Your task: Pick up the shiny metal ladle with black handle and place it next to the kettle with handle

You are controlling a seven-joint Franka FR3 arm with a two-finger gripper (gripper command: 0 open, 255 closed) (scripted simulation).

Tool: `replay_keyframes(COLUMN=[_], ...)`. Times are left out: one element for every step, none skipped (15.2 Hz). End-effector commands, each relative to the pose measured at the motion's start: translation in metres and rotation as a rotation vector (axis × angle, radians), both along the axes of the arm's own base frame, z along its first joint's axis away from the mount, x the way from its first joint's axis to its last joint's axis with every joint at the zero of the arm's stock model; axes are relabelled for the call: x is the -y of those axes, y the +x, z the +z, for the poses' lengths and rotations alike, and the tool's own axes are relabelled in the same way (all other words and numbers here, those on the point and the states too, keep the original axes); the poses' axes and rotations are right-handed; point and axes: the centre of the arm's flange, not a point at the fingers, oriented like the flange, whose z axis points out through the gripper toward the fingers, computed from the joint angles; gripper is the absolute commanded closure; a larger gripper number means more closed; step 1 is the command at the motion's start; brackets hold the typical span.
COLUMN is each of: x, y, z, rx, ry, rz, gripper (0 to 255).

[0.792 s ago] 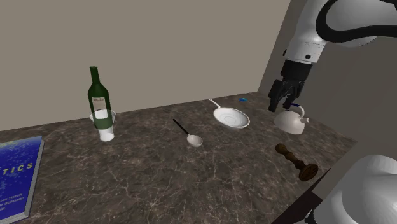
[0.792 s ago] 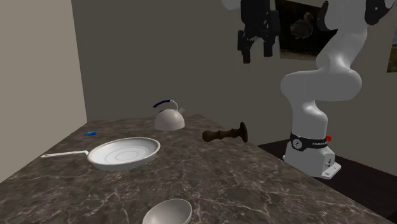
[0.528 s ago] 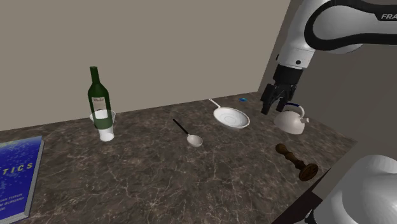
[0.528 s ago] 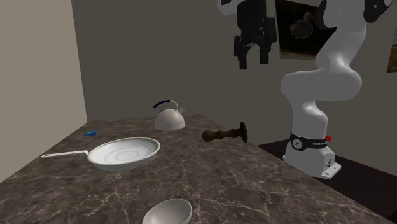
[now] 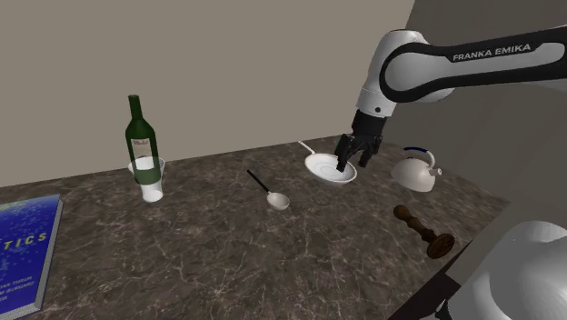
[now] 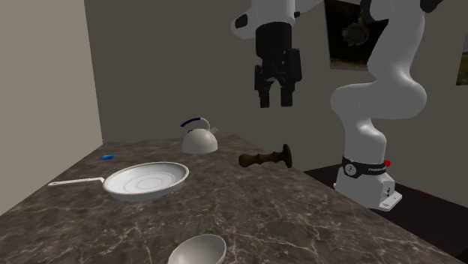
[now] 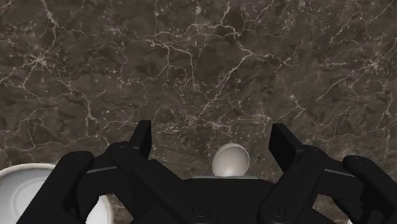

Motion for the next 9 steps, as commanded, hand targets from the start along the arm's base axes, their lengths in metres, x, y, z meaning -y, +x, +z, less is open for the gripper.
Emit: replay_keyframes(x=[-0.003, -0.005, -0.007, -0.009, -0.011, -0.014, -0.016, -0.018, -0.020], y=[0.021, 0.031, 0.040, 0.049, 0.059, 0.069, 0.078, 0.088, 0.097], z=[-0.017, -0.025, -0.033, -0.041, -0.049, -0.057, -0.065, -0.073, -0.081], rx=[0.012, 0.017, 0.021, 0.026, 0.031, 0.035, 0.040, 0.045, 0.049], ry=[0.000, 0.001, 0.001, 0.001, 0.001, 0.002, 0.002, 0.002, 0.003], rz=[0.000, -0.001, -0.001, -0.001, -0.001, -0.001, -0.001, -0.002, -0.002], gripper=[0, 0, 0, 0, 0, 0, 0, 0, 0])
